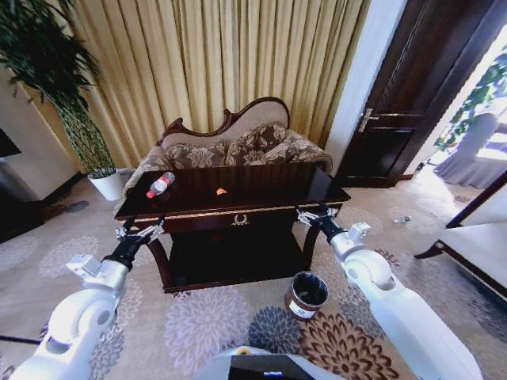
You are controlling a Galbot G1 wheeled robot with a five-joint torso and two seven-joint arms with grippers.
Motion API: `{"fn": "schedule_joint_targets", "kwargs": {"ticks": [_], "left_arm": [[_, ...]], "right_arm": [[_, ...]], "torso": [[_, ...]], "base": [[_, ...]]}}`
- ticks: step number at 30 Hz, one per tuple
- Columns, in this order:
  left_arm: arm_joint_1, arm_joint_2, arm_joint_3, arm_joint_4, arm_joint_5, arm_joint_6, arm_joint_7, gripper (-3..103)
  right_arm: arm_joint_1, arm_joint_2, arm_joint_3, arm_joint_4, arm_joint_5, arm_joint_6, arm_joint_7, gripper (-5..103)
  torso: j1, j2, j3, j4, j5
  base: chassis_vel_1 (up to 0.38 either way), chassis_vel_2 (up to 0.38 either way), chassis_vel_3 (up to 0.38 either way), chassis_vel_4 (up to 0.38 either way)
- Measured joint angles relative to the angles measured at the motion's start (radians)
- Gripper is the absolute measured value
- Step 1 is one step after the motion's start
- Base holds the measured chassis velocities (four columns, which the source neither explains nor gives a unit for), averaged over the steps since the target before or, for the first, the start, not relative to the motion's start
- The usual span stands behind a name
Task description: Move to the front of the table and place the trash on the table into the trash bin.
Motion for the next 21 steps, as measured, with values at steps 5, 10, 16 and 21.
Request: {"fn": "schedule_joint_targets", "kwargs": {"ticks": [5, 10, 16, 21], "left_arm": [[0.003, -0.001, -0.005, -0.004, 0.000, 0.000, 0.000, 100], [0.007, -0.007, -0.005, -0.007, 0.002, 0.000, 0.000, 100], [0.015, -0.013, -0.005, -0.014, 0.008, 0.000, 0.000, 100], [0.020, -0.014, -0.007, -0.019, 0.009, -0.001, 0.000, 100]], "right_arm": [[0.000, 0.001, -0.003, -0.002, -0.005, 0.003, -0.002, 100], [-0.003, 0.001, -0.004, -0.002, -0.007, 0.004, -0.006, 100], [-0.012, 0.002, -0.004, 0.002, -0.011, 0.007, -0.009, 100], [-0.014, 0.002, -0.004, 0.007, -0.012, 0.008, -0.009, 100]], "torso": [[0.000, 0.000, 0.000, -0.0002, -0.0001], [0.000, 0.000, 0.000, -0.0001, -0.0001], [0.000, 0.000, 0.000, -0.0001, -0.0001], [0.000, 0.000, 0.000, -0.0002, 0.0000]], "base": [[-0.086, 0.083, 0.068, -0.080], [-0.106, 0.122, 0.111, -0.114], [-0.119, 0.116, 0.119, -0.113], [-0.100, 0.091, 0.101, -0.091]]}}
